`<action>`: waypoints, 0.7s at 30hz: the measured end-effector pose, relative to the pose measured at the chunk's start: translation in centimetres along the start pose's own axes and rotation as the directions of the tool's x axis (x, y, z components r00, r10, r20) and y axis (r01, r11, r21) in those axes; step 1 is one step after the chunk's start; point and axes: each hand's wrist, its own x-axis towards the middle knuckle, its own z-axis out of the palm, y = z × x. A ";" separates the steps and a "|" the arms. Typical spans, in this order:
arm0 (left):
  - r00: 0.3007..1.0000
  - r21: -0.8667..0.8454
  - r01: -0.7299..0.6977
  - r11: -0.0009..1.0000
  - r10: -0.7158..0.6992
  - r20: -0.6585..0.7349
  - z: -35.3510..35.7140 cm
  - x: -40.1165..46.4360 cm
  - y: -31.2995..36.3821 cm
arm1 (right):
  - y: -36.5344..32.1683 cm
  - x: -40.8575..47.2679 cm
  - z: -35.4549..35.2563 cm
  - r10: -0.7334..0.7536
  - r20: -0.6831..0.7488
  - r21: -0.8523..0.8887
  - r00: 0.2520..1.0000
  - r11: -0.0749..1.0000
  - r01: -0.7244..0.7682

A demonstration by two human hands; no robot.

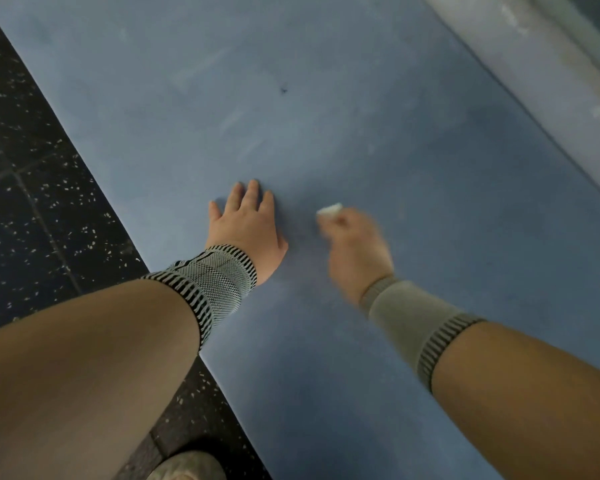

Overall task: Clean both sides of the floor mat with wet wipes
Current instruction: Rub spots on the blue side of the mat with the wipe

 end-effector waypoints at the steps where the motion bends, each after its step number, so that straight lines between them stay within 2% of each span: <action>1: 1.000 0.002 -0.002 1.000 0.002 0.006 -0.2 0.1 0.0 | -1.0 -0.9 0.1 -0.216 0.040 0.021 0.976 0.976 0.215; 2: 1.000 0.006 -0.007 1.000 0.007 0.014 -0.4 0.1 0.1 | -1.1 -1.1 0.1 -0.338 0.073 0.034 0.938 0.941 0.336; 3: 1.000 0.014 -0.013 1.000 0.013 0.024 -0.5 0.1 0.1 | 0.0 -0.6 0.0 -0.340 0.051 0.077 0.939 0.939 0.336; 4: 0.999 0.023 -0.020 1.000 0.019 0.033 -0.5 0.1 0.1 | 1.6 0.2 -0.5 -0.252 -0.013 0.076 0.968 0.965 0.252; 5: 0.999 0.032 -0.024 0.999 0.023 0.040 -0.4 0.2 0.0 | 3.8 1.3 -0.9 -0.118 -0.103 0.015 0.988 0.993 0.121; 6: 0.999 0.038 -0.025 0.999 0.023 0.048 -0.4 0.2 -0.1 | 5.5 2.3 -1.3 0.068 -0.163 -0.023 0.984 0.997 -0.073; 8: 0.997 0.046 -0.024 0.999 0.021 0.072 -0.4 0.2 -0.4 | 6.6 3.3 -1.2 0.424 -0.172 0.035 0.889 0.905 -0.425; 9: 0.996 0.050 -0.026 0.998 0.021 0.085 -0.5 0.2 -0.4 | 5.6 3.2 -0.7 0.413 -0.195 0.075 0.889 0.910 -0.407; 10: 0.995 0.052 -0.027 0.998 0.022 0.097 -0.6 0.2 -0.3 | 3.3 3.0 -0.3 0.353 -0.171 0.163 0.920 0.931 -0.327; 11: 0.994 0.052 -0.026 0.998 0.020 0.107 -0.8 0.1 -0.3 | 1.3 2.7 0.6 0.219 -0.107 0.225 0.970 0.955 -0.191; 12: 0.993 0.047 -0.024 0.999 0.019 0.113 -1.1 0.1 -0.2 | -0.9 2.1 1.2 0.015 -0.023 0.212 1.000 0.977 -0.010; 13: 0.993 0.043 -0.025 0.999 0.020 0.117 -1.3 0.1 0.0 | -2.2 2.0 1.6 -0.197 0.029 0.165 0.980 0.968 0.190; 14: 0.992 0.046 -0.028 0.999 0.022 0.121 -1.4 0.1 0.1 | -2.4 2.8 1.7 -0.327 0.031 0.136 0.944 0.938 0.320; 15: 0.991 0.054 -0.029 0.998 0.022 0.129 -1.6 0.2 0.2 | -1.8 4.3 1.4 -0.322 0.041 0.155 0.946 0.937 0.313; 17: 0.989 0.071 -0.024 0.997 0.014 0.146 -1.6 0.3 0.3 | 0.1 7.0 0.5 -0.088 0.047 0.075 0.995 0.994 0.084; 18: 0.989 0.082 -0.022 0.996 0.010 0.148 -1.6 0.3 0.3 | 1.3 8.0 0.2 0.049 0.021 0.037 0.999 0.998 -0.049; 19: 0.989 0.097 -0.022 0.995 0.007 0.146 -1.6 0.3 0.3 | 1.8 8.3 0.0 0.161 -0.006 0.078 0.987 0.984 -0.160; 20: 0.990 0.110 -0.022 0.994 0.006 0.142 -1.6 0.3 0.4 | 1.6 8.1 -0.3 0.179 0.027 0.123 0.984 0.976 -0.181; 21: 0.990 0.117 -0.021 0.993 0.005 0.140 -1.7 0.2 0.4 | 0.7 7.3 -0.4 0.078 0.053 0.116 0.996 0.990 -0.083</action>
